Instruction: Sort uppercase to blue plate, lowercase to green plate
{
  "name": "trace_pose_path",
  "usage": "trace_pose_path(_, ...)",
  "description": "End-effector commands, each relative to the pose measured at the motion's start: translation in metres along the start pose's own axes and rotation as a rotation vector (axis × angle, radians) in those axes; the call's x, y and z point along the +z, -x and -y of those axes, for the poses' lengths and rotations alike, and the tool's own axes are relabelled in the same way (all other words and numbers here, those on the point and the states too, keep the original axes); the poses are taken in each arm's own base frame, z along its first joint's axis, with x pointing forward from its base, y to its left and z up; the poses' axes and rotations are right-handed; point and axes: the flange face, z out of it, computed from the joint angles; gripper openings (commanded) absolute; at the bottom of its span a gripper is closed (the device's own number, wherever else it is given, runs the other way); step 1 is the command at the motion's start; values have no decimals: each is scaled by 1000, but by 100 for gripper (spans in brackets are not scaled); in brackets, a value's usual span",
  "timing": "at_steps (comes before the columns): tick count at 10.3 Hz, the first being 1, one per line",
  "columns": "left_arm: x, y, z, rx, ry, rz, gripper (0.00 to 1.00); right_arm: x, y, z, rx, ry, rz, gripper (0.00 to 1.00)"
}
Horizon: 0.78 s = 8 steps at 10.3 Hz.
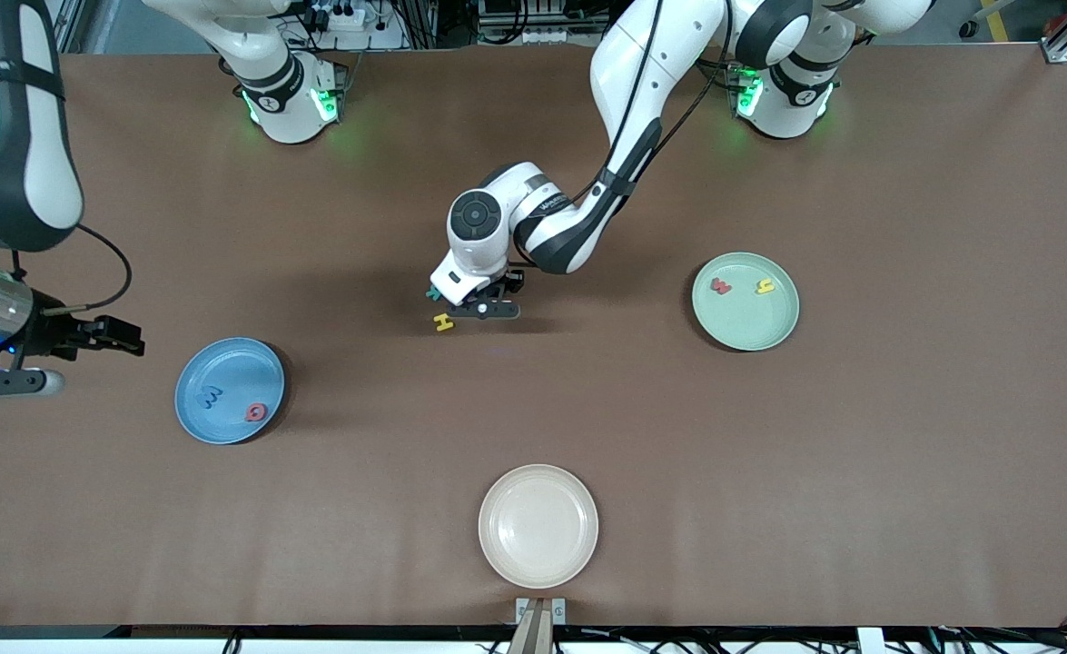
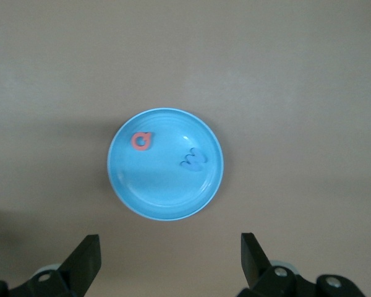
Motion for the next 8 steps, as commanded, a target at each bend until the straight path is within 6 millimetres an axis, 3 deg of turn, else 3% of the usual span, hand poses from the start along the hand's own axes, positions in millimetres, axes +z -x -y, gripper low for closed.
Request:
trace_pose_path(1, 7, 2, -4, 8, -11, -13, 35, -3, 10, -7, 33, -35, -5, 100)
trace_pose_path(8, 9, 4, -3, 5, -17, 1, 22, -13, 0, 19, 50, -31, -33, 100)
